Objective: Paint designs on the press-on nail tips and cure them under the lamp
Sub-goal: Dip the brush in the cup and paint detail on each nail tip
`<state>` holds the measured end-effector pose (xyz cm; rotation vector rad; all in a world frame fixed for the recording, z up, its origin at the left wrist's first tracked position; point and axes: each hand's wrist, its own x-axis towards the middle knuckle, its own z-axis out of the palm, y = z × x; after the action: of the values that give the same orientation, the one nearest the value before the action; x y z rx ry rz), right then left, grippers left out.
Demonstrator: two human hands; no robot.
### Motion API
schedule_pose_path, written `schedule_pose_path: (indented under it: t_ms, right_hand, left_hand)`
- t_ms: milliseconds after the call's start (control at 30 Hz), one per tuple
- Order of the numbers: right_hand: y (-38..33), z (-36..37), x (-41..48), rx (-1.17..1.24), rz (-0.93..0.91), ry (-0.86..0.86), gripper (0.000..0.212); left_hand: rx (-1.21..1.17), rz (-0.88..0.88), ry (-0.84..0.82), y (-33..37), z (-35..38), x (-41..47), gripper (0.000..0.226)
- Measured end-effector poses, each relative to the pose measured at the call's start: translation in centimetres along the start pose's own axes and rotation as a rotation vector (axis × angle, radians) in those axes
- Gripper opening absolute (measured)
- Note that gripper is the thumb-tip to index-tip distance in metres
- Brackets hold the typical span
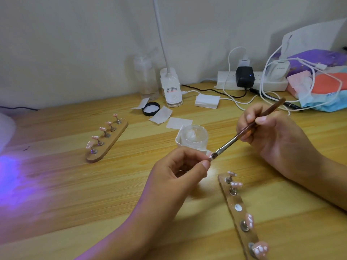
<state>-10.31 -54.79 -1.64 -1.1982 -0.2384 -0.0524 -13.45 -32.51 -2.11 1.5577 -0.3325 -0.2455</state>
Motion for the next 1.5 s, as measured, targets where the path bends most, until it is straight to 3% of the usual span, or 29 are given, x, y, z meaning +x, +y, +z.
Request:
schedule_pose_path:
  t_ms: [400,633,800,1500]
  right_hand:
    - [0.3,-0.4,-0.4,-0.185,-0.100,0.036,0.020]
    - [0.0,-0.8,0.7,0.076,-0.034,0.133,0.017]
    - [-0.2,-0.7,0.8,0.122,0.063,0.128,0.020]
    - [0.1,0.0,-0.2,-0.136,0.035,0.068,0.024]
  left_hand:
    - [0.006,0.002,-0.016,0.2,0.1,-0.1,0.007]
    - [-0.020,-0.001,-0.019,0.0,0.1,0.0,0.004]
    - [-0.015,-0.011,-0.037,0.0,0.0,0.0,0.002]
    - [0.023,-0.025,-0.059,0.1,0.2,-0.2,0.005]
